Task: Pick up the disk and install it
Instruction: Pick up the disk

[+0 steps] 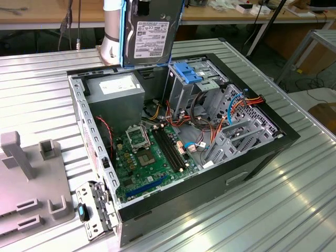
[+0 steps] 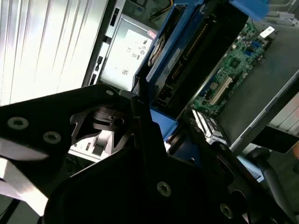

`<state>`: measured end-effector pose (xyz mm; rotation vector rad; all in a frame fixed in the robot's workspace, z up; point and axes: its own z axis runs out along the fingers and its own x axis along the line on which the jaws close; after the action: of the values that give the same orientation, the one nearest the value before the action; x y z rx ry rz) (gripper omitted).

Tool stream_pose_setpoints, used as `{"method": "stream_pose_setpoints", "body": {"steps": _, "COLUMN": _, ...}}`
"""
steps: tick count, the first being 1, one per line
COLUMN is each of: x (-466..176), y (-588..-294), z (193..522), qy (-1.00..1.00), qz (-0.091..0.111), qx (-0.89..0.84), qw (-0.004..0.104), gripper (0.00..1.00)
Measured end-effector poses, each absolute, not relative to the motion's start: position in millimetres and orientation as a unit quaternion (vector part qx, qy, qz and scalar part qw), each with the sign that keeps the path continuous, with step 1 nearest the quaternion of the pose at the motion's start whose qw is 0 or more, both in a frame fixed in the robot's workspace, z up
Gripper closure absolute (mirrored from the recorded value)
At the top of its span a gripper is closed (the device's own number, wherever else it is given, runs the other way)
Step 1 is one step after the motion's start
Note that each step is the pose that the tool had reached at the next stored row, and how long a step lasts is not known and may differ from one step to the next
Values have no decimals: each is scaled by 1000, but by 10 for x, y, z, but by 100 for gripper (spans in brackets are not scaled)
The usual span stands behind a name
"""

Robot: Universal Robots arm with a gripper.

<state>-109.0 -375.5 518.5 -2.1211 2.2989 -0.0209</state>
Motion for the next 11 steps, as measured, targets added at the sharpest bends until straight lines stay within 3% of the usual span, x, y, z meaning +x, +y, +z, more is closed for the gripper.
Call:
{"method": "stream_pose_setpoints", "body": {"steps": 4, "x": -940, "y": -3760, "z": 5131, "qy": 722, "qz": -8, "qx": -691, "qw": 6, "gripper": 63}}
{"method": "stream_pose_setpoints", "body": {"steps": 7, "x": -932, "y": -4001, "z": 5102, "qy": 722, "qz": -8, "qx": -692, "qw": 6, "gripper": 63}}
{"method": "stream_pose_setpoints", "body": {"steps": 11, "x": -927, "y": -4081, "z": 5080, "qy": 722, "qz": -8, "qx": -692, "qw": 6, "gripper": 63}}
